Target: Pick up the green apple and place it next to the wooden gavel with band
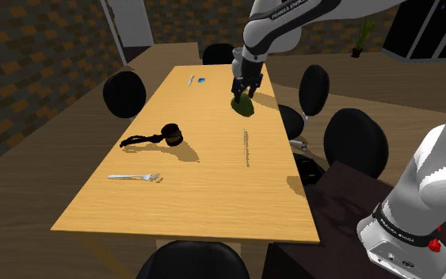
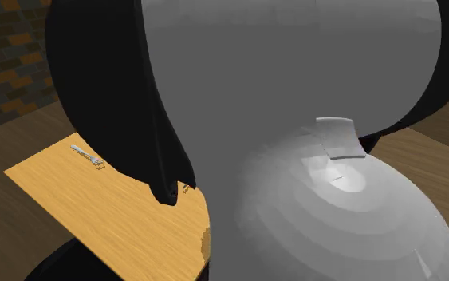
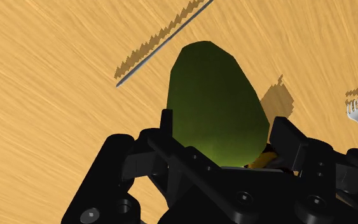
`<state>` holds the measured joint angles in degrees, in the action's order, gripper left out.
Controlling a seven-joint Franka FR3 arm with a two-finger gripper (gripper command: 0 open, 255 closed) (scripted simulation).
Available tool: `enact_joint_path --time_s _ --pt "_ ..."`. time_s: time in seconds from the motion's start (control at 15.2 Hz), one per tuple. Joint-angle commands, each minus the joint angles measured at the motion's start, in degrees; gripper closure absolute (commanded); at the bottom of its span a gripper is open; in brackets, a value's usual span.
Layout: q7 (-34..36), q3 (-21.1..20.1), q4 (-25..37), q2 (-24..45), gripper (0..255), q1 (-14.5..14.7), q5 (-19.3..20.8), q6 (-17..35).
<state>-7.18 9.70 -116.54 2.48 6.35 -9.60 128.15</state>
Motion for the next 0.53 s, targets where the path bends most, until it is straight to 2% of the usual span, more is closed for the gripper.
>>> enact_joint_path --time_s 0.0,0.46 --pt "2.0 -0.9 4.3 3.5 255 0.9 -0.2 -0.6" --pt "7.7 -3.0 21.6 16.2 255 3.5 -0.1 -4.8"
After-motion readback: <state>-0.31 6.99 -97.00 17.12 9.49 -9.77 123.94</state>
